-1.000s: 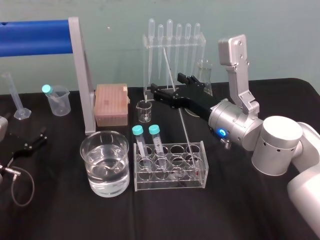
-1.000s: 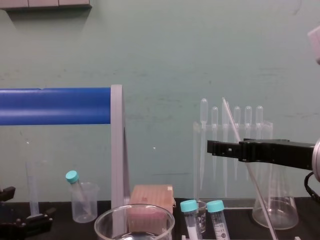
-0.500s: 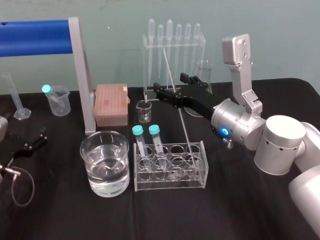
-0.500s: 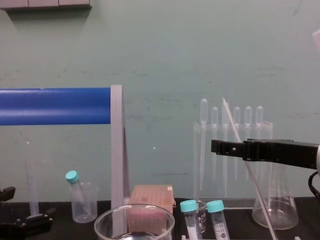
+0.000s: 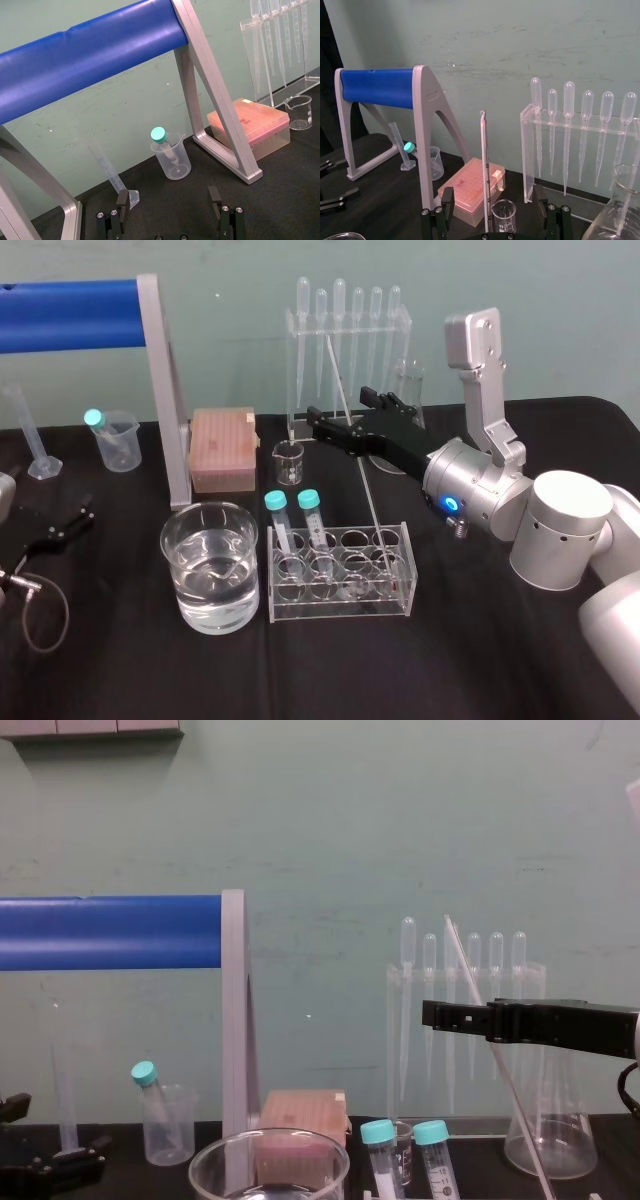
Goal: Hold the thermometer with one hand and immerse one end into the beaker, then reinsert it into the test tube rack.
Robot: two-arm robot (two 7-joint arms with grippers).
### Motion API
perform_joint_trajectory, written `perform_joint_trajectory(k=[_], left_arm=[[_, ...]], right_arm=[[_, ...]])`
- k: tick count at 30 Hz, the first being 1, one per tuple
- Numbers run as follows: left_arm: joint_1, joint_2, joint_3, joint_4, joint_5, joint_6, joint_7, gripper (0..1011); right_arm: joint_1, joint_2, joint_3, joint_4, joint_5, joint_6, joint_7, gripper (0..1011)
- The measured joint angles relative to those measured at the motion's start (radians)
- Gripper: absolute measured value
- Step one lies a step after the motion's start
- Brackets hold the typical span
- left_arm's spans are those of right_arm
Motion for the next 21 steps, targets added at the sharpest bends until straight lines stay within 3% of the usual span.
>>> perform_joint_trajectory(k=[10,21], left_arm=[[0.0,0.0,0.0,0.0,0.0,0.0,0.0,1008],[0.0,0.0,0.0,0.0,0.0,0.0,0.0,1008]], right_arm=[[0.001,0.0,-0.001,0.0,0.0,-0.001,-0.001,965],[0.001,0.0,-0.001,0.0,0.001,-0.002,-0.001,656]])
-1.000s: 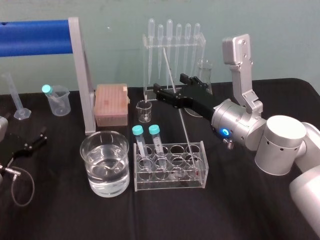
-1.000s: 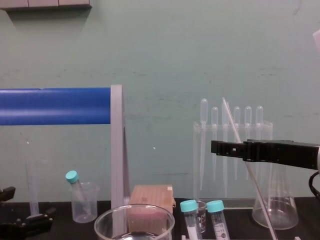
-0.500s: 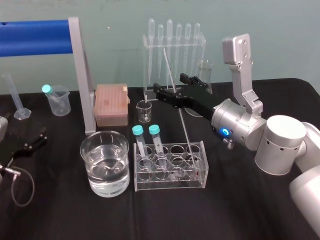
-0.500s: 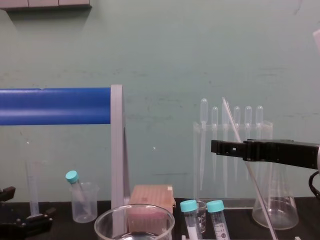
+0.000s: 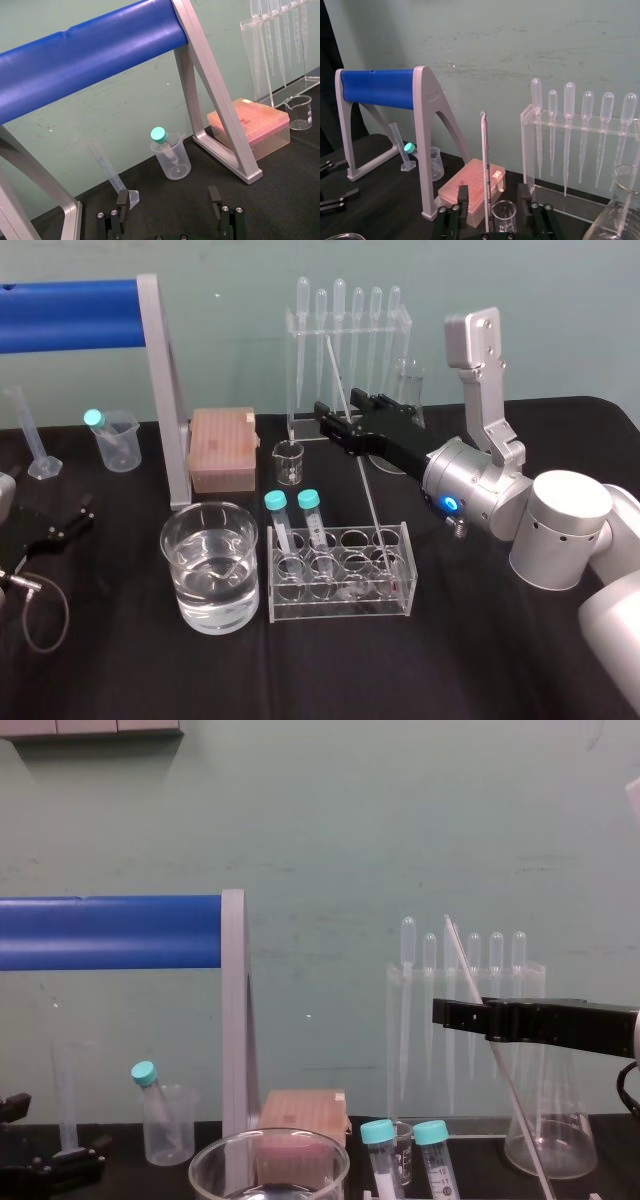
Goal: Hold the thermometer with one hand and immerse one end into the beaker, then reinsert it into the test tube rack.
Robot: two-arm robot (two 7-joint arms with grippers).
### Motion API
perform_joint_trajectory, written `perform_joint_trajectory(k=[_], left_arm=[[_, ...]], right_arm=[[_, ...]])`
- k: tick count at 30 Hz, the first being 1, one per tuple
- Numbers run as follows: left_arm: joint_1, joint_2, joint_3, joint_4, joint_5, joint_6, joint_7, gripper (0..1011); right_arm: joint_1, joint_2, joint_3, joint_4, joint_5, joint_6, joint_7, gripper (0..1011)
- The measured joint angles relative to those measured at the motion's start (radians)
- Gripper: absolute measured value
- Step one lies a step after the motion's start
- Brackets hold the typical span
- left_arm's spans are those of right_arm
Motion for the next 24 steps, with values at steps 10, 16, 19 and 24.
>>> perform_joint_trajectory(k=[10,16,19,24], left_arm=[[0.0,0.0,0.0,0.0,0.0,0.0,0.0,1008],[0.0,0.0,0.0,0.0,0.0,0.0,0.0,1008],[0.0,0.0,0.0,0.0,0.0,0.0,0.0,1008],[0.0,0.0,0.0,0.0,0.0,0.0,0.0,1008]], right_arm=[[0.0,0.0,0.0,0.0,0.0,0.0,0.0,330],[0.0,0.0,0.0,0.0,0.0,0.0,0.0,149],[0.0,0.0,0.0,0.0,0.0,0.0,-0.001,59],[0.0,0.0,0.0,0.0,0.0,0.0,-0.001,56]])
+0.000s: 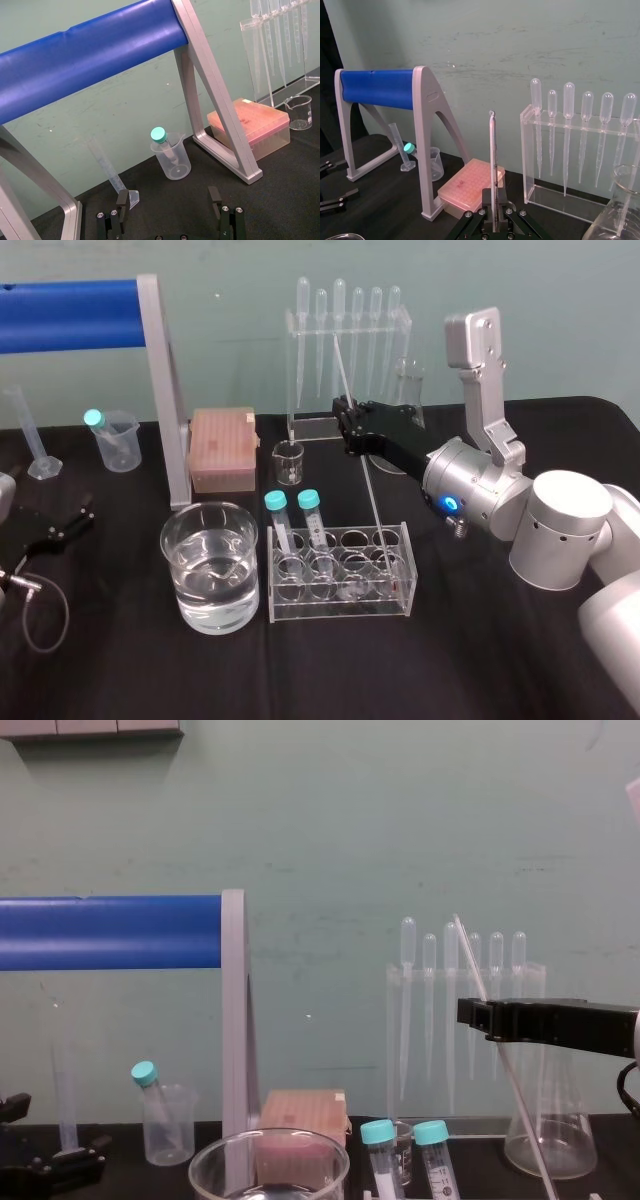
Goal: Hold the thermometer with one hand and immerse one end into the beaker, then reinsert it into the test tube rack.
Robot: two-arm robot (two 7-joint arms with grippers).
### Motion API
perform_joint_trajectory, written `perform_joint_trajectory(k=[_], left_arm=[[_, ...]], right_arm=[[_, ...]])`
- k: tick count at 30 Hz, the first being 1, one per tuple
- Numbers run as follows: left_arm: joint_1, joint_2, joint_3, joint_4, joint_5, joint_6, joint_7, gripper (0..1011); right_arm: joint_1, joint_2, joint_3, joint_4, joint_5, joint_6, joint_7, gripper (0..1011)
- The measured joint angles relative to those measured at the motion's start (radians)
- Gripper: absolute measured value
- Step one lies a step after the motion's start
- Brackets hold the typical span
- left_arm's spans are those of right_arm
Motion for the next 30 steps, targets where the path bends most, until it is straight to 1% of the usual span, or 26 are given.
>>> perform_joint_trajectory(k=[7,14,22,23,25,27,29,30], left_arm=[[0.0,0.0,0.0,0.0,0.0,0.0,0.0,1008],[0.0,0.0,0.0,0.0,0.0,0.0,0.0,1008],[0.0,0.0,0.0,0.0,0.0,0.0,0.0,1008],[0.0,0.0,0.0,0.0,0.0,0.0,0.0,1008],[0.0,0.0,0.0,0.0,0.0,0.0,0.0,1008],[0.0,0.0,0.0,0.0,0.0,0.0,0.0,1008],[0.0,0.0,0.0,0.0,0.0,0.0,0.0,1008],[0.0,0.0,0.0,0.0,0.0,0.0,0.0,1008]], right_arm=[[0.0,0.002,-0.001,-0.001,-0.004,0.001,0.0,56],[-0.001,0.007,0.008,-0.022,0.0,-0.011,0.022,56],[0.001,0.01,0.041,-0.069,0.056,-0.03,0.047,56],[0.004,0.011,0.047,-0.079,0.069,-0.037,0.05,56],[0.008,0.012,0.053,-0.087,0.08,-0.045,0.053,56],[0.017,0.013,0.06,-0.096,0.093,-0.066,0.058,56],[0.028,0.012,0.066,-0.101,0.105,-0.094,0.067,56],[0.035,0.011,0.07,-0.101,0.113,-0.119,0.074,56]])
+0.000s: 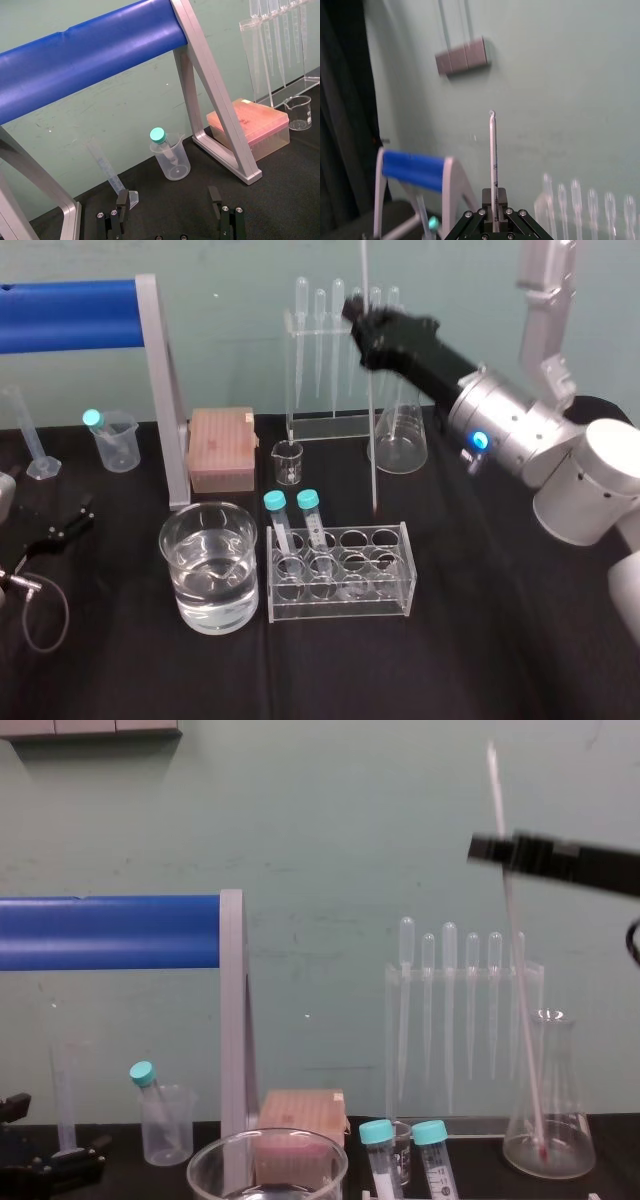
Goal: Hold the thermometer with one hand and immerse one end into the beaker, then reinsert it into the test tube rack.
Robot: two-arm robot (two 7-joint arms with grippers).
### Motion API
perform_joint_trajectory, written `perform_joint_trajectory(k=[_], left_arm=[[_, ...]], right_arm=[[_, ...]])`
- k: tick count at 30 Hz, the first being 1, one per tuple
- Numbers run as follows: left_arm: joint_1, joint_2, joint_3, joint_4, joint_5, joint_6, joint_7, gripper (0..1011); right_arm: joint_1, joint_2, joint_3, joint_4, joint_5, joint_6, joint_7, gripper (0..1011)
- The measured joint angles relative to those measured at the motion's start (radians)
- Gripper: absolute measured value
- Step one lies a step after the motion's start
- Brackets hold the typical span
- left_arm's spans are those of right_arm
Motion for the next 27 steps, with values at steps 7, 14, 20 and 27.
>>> perform_joint_trajectory(k=[7,14,20,27], left_arm=[[0.0,0.0,0.0,0.0,0.0,0.0,0.0,1008],[0.0,0.0,0.0,0.0,0.0,0.0,0.0,1008],[0.0,0.0,0.0,0.0,0.0,0.0,0.0,1008],[0.0,0.0,0.0,0.0,0.0,0.0,0.0,1008]], right_arm=[[0.034,-0.018,0.0,0.026,0.042,-0.138,0.076,56],[0.058,-0.037,-0.026,0.069,0.095,-0.239,0.179,56],[0.079,-0.057,-0.066,0.098,0.151,-0.295,0.271,56],[0.103,-0.073,-0.122,0.128,0.184,-0.315,0.341,56]])
